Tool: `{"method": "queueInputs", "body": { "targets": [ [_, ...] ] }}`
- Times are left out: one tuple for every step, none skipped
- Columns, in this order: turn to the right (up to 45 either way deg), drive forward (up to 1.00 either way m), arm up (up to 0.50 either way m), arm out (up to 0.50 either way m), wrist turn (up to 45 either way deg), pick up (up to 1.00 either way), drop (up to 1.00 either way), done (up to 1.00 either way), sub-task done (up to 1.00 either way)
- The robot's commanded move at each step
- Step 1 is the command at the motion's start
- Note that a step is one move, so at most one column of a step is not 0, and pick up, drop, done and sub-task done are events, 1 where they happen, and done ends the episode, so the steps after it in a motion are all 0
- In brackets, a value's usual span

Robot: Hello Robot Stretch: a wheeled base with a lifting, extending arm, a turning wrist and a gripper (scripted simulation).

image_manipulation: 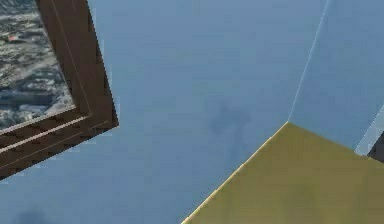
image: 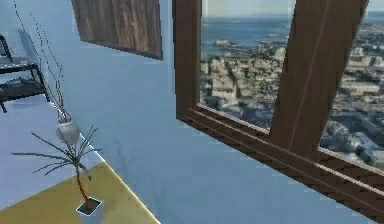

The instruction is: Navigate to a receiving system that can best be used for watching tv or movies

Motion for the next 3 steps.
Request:
{"method": "queueInputs", "body": {
  "targets": [
    [-45.0,0.00,0.00,0.00,0.0,0.00,0.00,0.00,0.00],
    [-27.0,0.00,0.00,0.00,0.0,0.00,0.00,0.00,0.00],
    [0.0,1.00,0.00,0.00,0.0,0.00,0.00,0.00,0.00]
  ]
}}
